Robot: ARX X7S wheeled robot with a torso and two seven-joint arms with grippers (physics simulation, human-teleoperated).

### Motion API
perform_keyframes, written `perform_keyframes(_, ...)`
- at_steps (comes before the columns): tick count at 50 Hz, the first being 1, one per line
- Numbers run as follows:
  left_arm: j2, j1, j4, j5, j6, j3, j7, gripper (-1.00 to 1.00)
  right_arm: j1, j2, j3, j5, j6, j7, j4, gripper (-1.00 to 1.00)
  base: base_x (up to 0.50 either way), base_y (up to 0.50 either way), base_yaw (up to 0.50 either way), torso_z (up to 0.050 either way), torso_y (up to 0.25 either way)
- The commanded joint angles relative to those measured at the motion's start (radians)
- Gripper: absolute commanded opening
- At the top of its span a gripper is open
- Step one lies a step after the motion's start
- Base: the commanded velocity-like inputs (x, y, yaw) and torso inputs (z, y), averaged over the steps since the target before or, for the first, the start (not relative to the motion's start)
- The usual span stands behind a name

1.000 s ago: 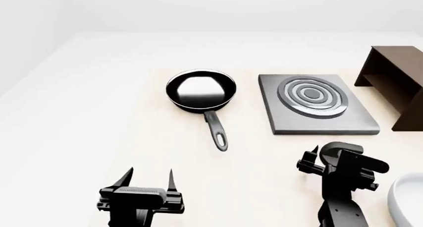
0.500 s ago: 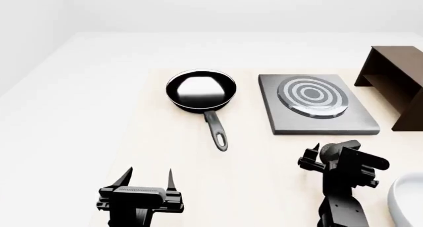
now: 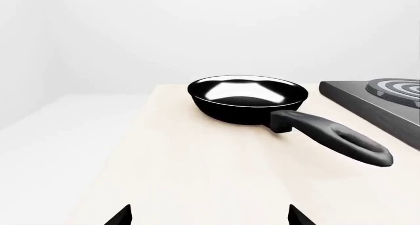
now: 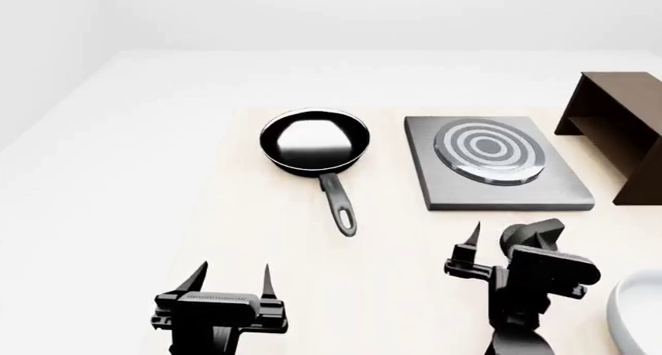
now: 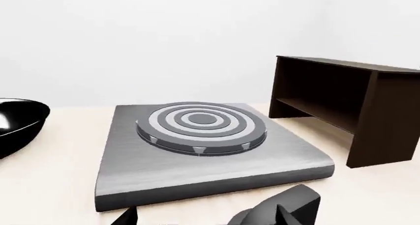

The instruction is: Turn on the stove.

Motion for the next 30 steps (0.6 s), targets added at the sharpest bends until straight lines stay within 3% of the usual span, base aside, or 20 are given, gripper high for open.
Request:
perform_keyframes(1,-0.002,-0.001,-0.001,-0.002,0.001,0.006,-0.002,1.0,-0.138,-0.017,-0.082,-0.091,0.034,0.068,-0.248,1.0,0.0,0.0,0.0,0.0,0.0)
perform_keyframes(21,-0.012,0.008,0.015,-0.006,0.006,0.01,-0.01,1.0,-0.279,-0.011,-0.193,-0.235,0.029,0.114,-0.461,1.0,0.0,0.0,0.0,0.0,0.0)
perform_keyframes(30,-0.016,0.01,0.022,-0.01,0.004,0.014,-0.011,1.0,-0.284,-0.015,-0.222,-0.271,0.018,0.125,-0.454,1.0,0.0,0.0,0.0,0.0,0.0)
